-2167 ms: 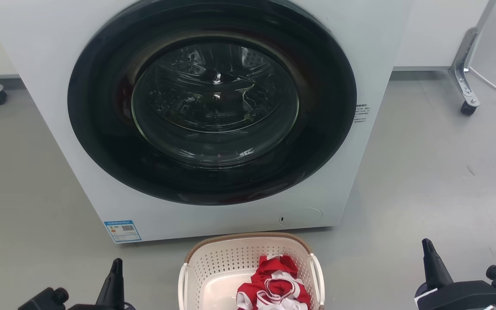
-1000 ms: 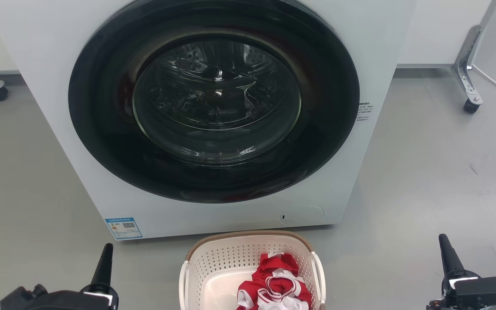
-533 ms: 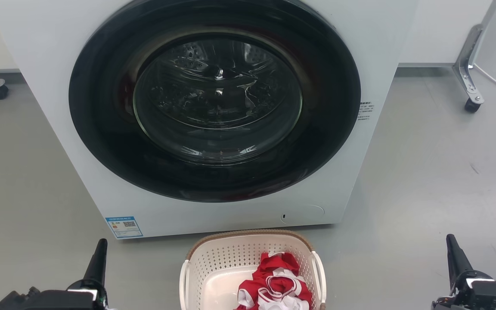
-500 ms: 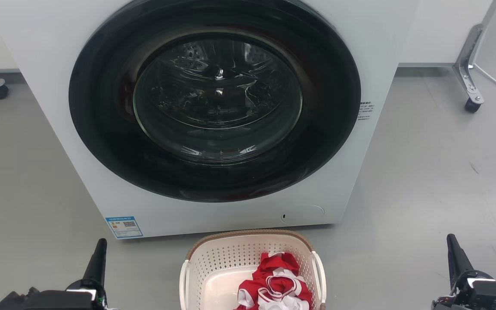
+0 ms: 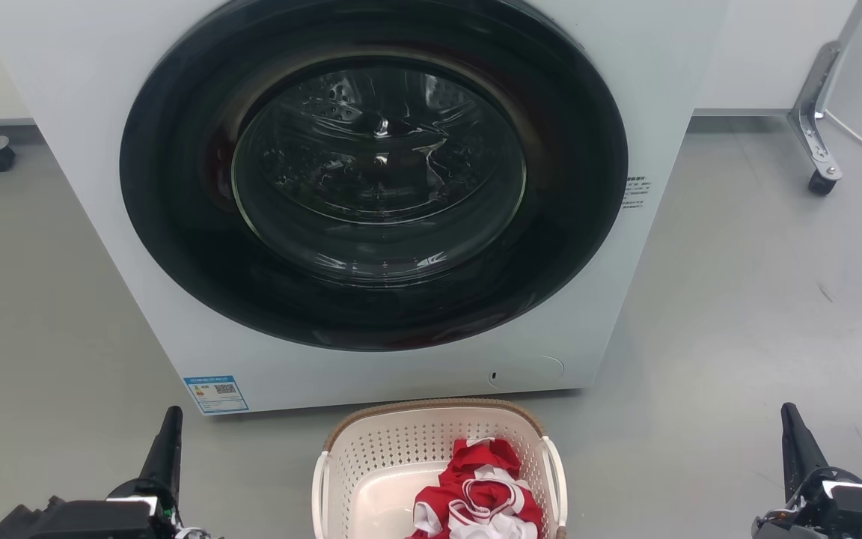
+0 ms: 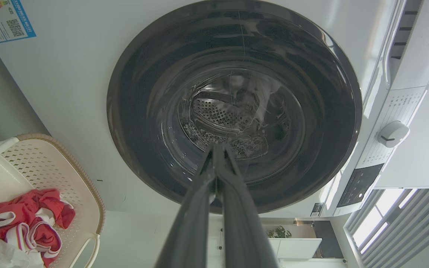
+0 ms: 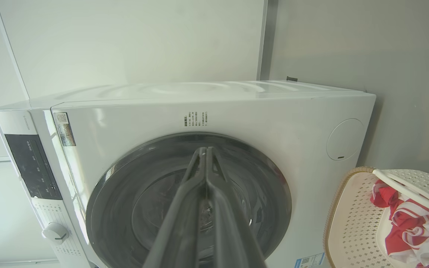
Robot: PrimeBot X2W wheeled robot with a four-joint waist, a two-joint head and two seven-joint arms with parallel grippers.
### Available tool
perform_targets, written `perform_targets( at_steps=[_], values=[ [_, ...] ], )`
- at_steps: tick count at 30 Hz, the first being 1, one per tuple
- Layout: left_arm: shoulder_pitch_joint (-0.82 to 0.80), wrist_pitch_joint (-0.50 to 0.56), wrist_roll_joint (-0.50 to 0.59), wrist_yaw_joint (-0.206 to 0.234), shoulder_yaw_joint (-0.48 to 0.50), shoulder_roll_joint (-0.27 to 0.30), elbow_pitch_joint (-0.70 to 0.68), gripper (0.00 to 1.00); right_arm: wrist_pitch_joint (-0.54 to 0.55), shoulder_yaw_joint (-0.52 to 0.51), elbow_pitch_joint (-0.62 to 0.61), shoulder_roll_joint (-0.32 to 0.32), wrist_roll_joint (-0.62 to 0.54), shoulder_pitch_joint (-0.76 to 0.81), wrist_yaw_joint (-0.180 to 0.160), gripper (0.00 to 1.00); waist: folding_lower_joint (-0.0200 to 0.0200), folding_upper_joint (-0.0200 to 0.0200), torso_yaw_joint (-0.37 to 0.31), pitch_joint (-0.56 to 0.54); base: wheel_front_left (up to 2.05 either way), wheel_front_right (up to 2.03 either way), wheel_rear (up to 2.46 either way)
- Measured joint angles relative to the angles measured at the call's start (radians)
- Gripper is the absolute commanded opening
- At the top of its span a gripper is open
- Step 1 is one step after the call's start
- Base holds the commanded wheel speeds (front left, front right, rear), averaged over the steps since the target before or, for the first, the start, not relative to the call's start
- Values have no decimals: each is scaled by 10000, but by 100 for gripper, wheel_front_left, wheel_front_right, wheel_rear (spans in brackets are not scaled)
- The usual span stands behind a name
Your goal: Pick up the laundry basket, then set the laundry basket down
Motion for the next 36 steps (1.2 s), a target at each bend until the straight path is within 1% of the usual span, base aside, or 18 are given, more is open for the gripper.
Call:
perform_targets(
  at_steps=[36],
  values=[
    [0,0,-2,0,0,-2,17,0,-2,2,4,4,2,-2,0,0,-1,0,0,-1,0,0,0]
  ],
)
